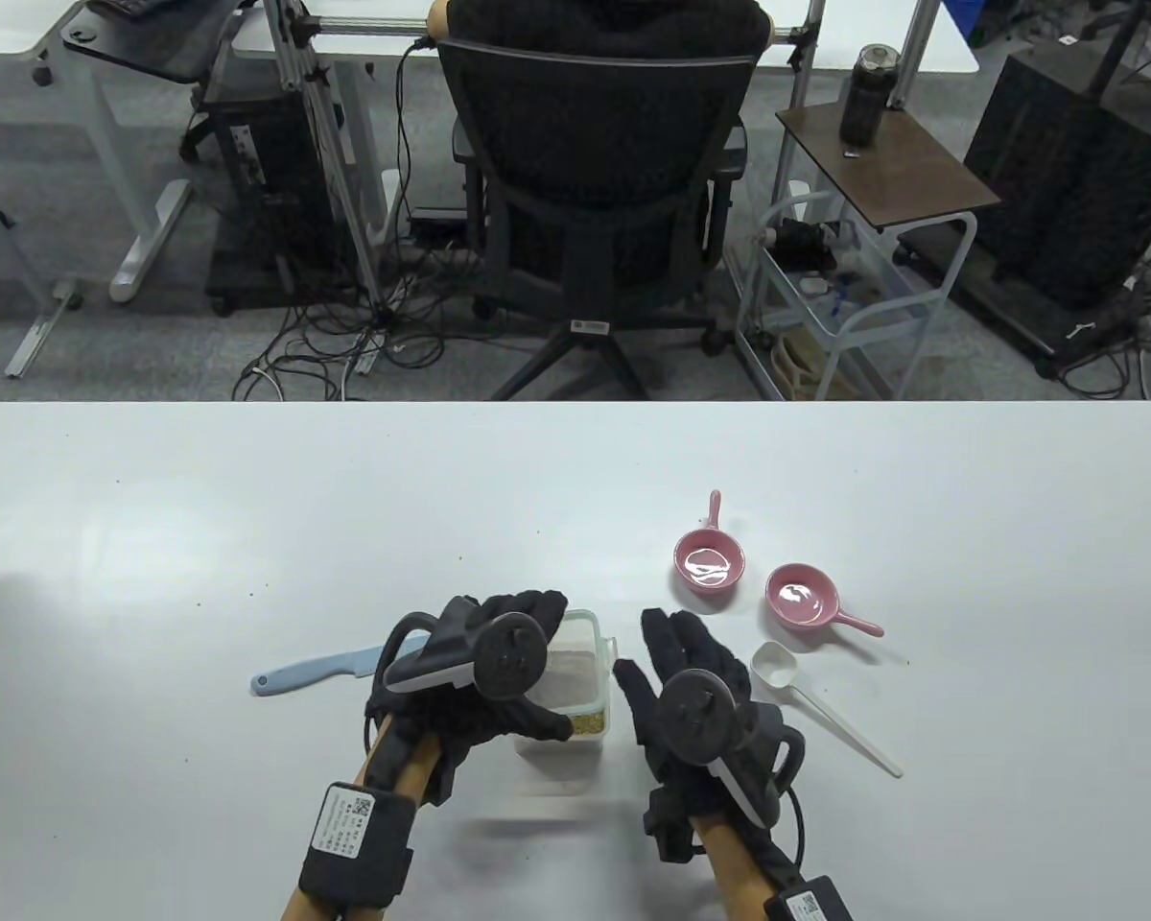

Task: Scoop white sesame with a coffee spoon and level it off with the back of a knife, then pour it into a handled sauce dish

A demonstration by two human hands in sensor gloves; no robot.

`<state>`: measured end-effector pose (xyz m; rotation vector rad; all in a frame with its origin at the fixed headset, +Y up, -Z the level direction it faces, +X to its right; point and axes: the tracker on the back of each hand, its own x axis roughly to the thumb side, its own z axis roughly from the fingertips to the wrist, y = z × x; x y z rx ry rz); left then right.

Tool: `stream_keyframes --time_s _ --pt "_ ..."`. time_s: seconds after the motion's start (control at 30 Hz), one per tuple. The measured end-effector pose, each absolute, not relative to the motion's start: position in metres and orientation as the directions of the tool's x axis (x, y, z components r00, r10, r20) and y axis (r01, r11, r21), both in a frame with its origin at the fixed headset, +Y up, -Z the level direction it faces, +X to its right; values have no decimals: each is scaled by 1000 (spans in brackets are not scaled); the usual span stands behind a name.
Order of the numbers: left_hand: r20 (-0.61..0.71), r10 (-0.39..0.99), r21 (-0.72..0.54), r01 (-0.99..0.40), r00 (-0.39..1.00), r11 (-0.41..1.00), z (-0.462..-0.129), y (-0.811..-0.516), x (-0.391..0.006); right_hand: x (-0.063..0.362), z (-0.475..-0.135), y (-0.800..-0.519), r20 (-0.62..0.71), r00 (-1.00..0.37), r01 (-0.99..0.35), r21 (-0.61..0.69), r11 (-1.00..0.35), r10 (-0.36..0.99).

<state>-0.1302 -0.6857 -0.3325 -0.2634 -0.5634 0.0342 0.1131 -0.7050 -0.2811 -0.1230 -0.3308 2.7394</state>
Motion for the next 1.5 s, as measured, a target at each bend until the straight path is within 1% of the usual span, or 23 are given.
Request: stream_keyframes --time_s 0.07,0.13,0.17,0.2,0.3,0.43,0.53,0.6,0.67,0.77,0.83,1.0,1.03,1.13,1.23,1.3,1.37,1.43,1.5 --pt "481 25 -213 90 876 973 -325 -677 -152 129 -280 -698 -39 -921 -360 -292 -886 387" --pt "446 -17 -206 121 895 971 -317 -676 -177 145 -278 -693 -89 -924 -327 -323 -888 372" --pt "425 -20 -213 122 905 969 -313 -679 -190 151 -278 -693 -127 -930 -295 -305 -906 345" --pt "403 -16 -229 117 915 966 -308 -684 -204 158 -277 -695 -166 -934 -263 -280 -923 317" --pt "327 -6 -296 109 945 949 -298 -707 -240 170 -274 -703 -207 -931 -241 -268 -933 300" --pt "257 -2 -383 104 966 918 -283 -741 -277 172 -268 -712 -215 -940 -196 -289 -937 264" --pt "227 -8 -430 108 974 896 -274 -759 -292 170 -267 -718 -207 -942 -197 -299 -934 265" --pt "210 1 -469 100 978 878 -270 -769 -300 169 -268 -721 -204 -936 -222 -286 -932 286" --pt "195 9 -445 80 981 892 -268 -772 -305 170 -269 -722 -201 -932 -239 -288 -927 303" --pt "171 -14 -471 94 985 877 -267 -774 -309 171 -269 -723 -204 -926 -253 -286 -924 317" --pt "162 -16 -452 88 987 888 -267 -776 -309 172 -270 -724 -203 -923 -263 -289 -920 327" --pt "178 -58 -417 128 982 900 -264 -772 -308 171 -270 -725 -201 -925 -262 -274 -925 322" --pt "179 -51 -409 121 983 904 -264 -770 -308 171 -270 -726 -200 -926 -262 -274 -925 321" --pt "148 34 -363 22 988 932 -267 -752 -305 170 -270 -725 -185 -925 -276 -273 -922 332" --pt "117 102 -239 -72 988 968 -272 -728 -289 168 -268 -725 -175 -927 -278 -272 -921 332" --pt "90 97 -88 -89 991 992 -273 -710 -268 166 -268 -726 -170 -932 -269 -263 -926 319" --pt "74 103 15 -104 992 994 -273 -699 -249 165 -268 -726 -168 -934 -267 -260 -928 315" --pt "73 127 86 -133 989 987 -273 -696 -230 165 -268 -727 -165 -936 -266 -250 -931 312" --pt "80 135 138 -145 988 980 -274 -700 -215 165 -267 -728 -164 -939 -261 -237 -936 304"
